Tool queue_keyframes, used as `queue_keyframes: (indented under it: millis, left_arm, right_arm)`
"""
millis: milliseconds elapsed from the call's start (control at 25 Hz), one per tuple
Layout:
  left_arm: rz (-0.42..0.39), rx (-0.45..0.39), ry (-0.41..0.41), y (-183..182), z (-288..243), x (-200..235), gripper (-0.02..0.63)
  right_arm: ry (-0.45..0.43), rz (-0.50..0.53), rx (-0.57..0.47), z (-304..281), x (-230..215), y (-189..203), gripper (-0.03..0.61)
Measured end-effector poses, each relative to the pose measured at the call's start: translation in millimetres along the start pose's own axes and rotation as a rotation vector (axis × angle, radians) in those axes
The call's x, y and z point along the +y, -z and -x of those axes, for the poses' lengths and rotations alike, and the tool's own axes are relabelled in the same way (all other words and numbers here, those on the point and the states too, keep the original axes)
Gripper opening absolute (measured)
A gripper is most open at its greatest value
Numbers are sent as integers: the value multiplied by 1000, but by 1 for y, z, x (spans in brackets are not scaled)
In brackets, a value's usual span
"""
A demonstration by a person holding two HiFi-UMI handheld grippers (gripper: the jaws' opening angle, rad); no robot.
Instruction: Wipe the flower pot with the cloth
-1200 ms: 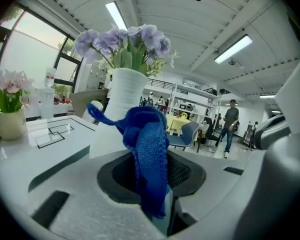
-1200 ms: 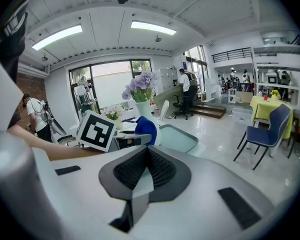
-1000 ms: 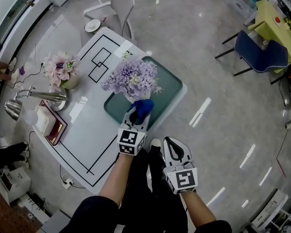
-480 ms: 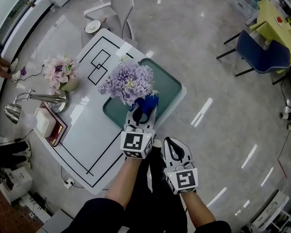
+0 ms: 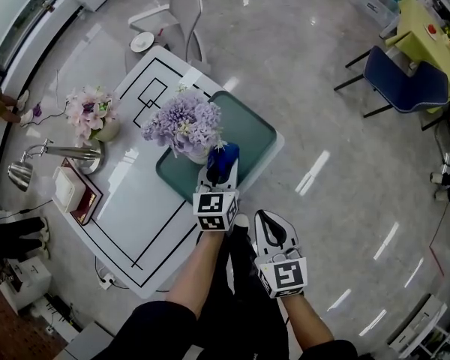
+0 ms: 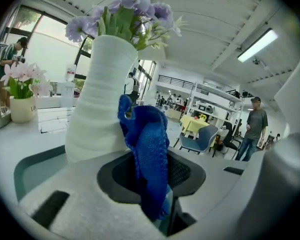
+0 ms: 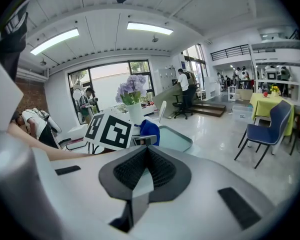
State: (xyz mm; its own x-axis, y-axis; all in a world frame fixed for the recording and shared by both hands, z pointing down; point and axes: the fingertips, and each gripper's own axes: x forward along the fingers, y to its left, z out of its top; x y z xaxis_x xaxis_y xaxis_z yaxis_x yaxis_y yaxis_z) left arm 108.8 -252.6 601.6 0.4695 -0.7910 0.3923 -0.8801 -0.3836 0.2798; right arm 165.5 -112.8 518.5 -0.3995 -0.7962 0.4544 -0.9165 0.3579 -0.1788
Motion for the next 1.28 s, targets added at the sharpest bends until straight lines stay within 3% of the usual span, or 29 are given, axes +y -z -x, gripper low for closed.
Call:
queue_keyframes:
  millis: [360,760,1280]
  left_arm:
    - [-62,-23,41,-17,26,-18,117]
    - [-127,-23,107,-29,102,-24,117]
    - [-57,-81,-46,-36,230,17,117]
  right_arm:
    - [-40,-2,-33,2,-4,-15,8]
    - [-136,-4,-55,6,12,-24,8]
    - [-257,69,-34,-3,80,-19,8]
